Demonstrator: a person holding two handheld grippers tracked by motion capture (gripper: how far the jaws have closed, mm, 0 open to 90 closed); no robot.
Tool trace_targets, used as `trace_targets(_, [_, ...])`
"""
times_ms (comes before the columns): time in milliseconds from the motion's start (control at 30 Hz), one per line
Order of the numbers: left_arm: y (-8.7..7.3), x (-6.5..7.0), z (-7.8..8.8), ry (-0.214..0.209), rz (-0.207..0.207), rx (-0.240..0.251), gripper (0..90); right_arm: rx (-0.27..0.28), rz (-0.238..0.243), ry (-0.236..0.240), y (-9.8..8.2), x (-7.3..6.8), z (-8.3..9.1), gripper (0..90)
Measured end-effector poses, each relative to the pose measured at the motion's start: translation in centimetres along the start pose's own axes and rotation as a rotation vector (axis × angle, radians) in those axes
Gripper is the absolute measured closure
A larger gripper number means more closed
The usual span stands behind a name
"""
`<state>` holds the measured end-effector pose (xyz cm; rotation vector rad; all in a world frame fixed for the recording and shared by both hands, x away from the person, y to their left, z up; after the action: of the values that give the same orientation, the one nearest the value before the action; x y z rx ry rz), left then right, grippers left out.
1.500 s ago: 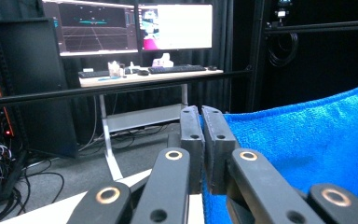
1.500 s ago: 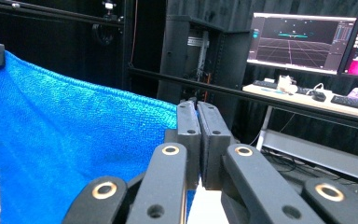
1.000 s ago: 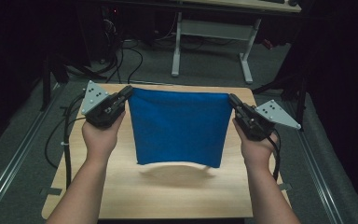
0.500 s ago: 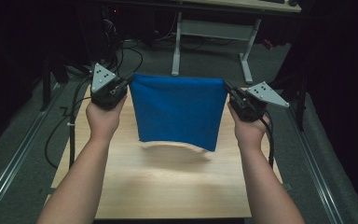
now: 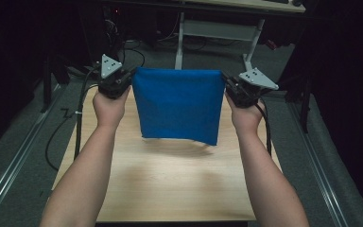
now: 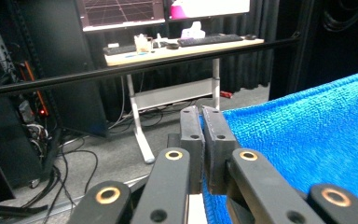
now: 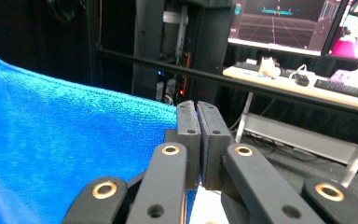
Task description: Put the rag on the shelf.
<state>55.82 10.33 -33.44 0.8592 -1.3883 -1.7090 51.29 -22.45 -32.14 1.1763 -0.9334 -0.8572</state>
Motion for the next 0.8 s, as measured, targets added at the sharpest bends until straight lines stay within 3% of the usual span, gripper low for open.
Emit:
trace_targets(167, [-2.5,-0.6,-2.4,0.001,0.017,-0.107,88.1,-0.082,0.014,-0.005,-2.0,0.5,-2.4,89.1])
trace_targets(200, [-3.4,-0.6,-2.9,0.000,0.016,-0.135,88.1,-0.112,0.020,-0.003,-3.2,0.6,-3.1,89.1])
trace_targets(333, [-5.0,-0.6,-3.7,-0.012,0.021,-0.174,88.1,-0.154,0.019,-0.005,-4.8,0.8,-3.8,89.1])
trace_targets(467, [-6.9,-0.4,-4.0,-0.023,0.009,-0.222,88.1,-0.197,0.010,0.004,-6.5,0.8,-4.3,89.1])
trace_targets(667, [-10.1,-0.2,-3.9,-0.050,0.032,-0.280,88.2,-0.241,0.012,0.025,-9.0,0.2,-4.4,89.0])
trace_targets(700, [-10.6,-0.1,-3.9,-0.054,0.034,-0.288,88.2,-0.250,-0.015,0.030,-9.8,0.1,-4.4,89.0])
trace_targets(800, [-11.8,0.2,-3.8,-0.069,0.047,-0.304,88.2,-0.267,-0.019,0.034,-11.0,-0.1,-4.4,89.0])
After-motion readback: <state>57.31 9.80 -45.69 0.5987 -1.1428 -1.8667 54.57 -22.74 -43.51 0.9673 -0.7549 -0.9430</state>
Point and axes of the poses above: each handheld gripper's, and its own axes: z roughly backward along the jaws, y roughly out of its top, x roughly to its right, the point moved 6 cm from there along -z, roughly forward along the jaws, and after that the axes turned 2 degrees about z, right-handed, at the moved point
